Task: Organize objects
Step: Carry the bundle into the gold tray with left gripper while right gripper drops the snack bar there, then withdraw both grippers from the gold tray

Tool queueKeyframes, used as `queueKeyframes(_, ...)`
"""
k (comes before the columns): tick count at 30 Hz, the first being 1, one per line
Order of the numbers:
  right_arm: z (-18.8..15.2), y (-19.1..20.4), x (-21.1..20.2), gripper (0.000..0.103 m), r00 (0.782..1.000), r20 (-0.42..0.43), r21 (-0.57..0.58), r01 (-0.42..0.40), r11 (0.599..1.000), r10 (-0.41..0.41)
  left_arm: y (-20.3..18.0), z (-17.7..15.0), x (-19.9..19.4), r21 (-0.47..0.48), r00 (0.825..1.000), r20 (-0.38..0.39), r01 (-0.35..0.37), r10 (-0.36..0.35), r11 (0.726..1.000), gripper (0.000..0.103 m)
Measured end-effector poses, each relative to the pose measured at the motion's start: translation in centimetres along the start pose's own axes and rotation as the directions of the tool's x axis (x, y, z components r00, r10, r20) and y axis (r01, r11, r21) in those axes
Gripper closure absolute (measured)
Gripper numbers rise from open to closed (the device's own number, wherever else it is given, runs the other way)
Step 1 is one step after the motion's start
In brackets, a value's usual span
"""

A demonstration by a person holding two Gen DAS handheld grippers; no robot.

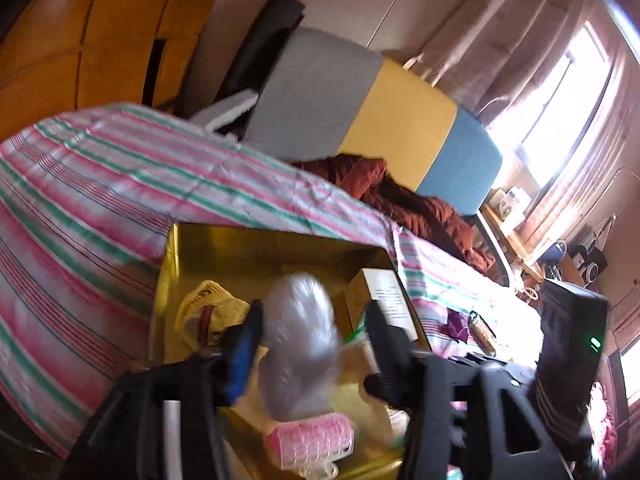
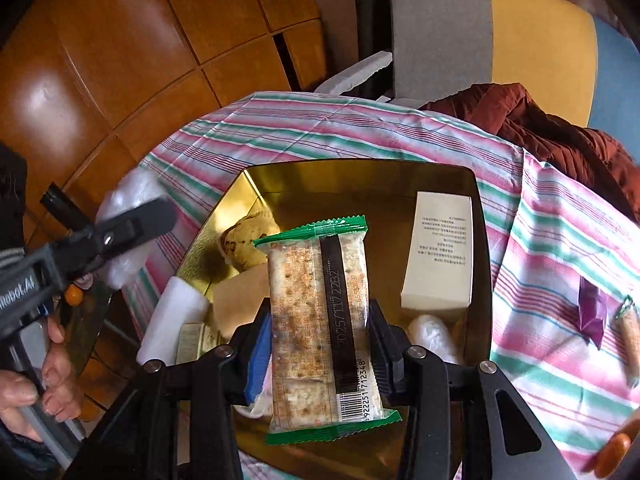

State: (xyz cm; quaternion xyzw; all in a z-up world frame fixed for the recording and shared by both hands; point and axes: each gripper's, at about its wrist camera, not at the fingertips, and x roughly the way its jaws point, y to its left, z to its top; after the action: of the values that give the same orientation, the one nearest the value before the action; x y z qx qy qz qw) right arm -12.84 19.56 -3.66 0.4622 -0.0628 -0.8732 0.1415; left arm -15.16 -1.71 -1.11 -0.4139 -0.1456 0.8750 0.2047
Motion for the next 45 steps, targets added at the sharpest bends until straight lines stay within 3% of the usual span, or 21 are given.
queueKeyframes(3, -0.1, -0.4, 0.3, 0.045, 1.000, 0.002, 0.012, 0.000, 1.000, 0.000, 0.7, -0.1, 1.7, -0.059, 0.998, -0.058, 0.014, -0.018, 0.998, 0.042)
queueKeyframes(10, -1.8, -1.1, 0.1, 0.045, 1.000, -0.015, 0.040, 0.000, 0.999, 0.000, 2.0, -2.8, 1.8, -0.078, 0.996, -0.075, -0.055, 0.050, 0.995, 0.042)
queueKeyframes(21, -4.3, -0.2, -1.7, 0.023, 0.998, 0.030, 0.045, 0.057, 0.997, -0.058, 0.2, -6.5, -2.1, 0.058, 0.973, 0.039, -0.228, 0.226, 0.972, 0.042)
queueKeyframes(28, -5.5, 1.0, -3.4, 0.012, 0.988, 0.087, 0.020, 0.124, 0.992, -0.125, -1.1, -7.8, -3.5, 0.106, 0.959, 0.074, -0.282, 0.275, 0.954, 0.042)
queueKeyframes(45, -7.6, 1.8, -6.4, 0.008, 0.959, 0.179, 0.032, 0.217, 0.976, -0.220, -4.0, -9.9, -4.7, 0.211, 0.946, 0.117, -0.321, 0.302, 0.923, 0.042)
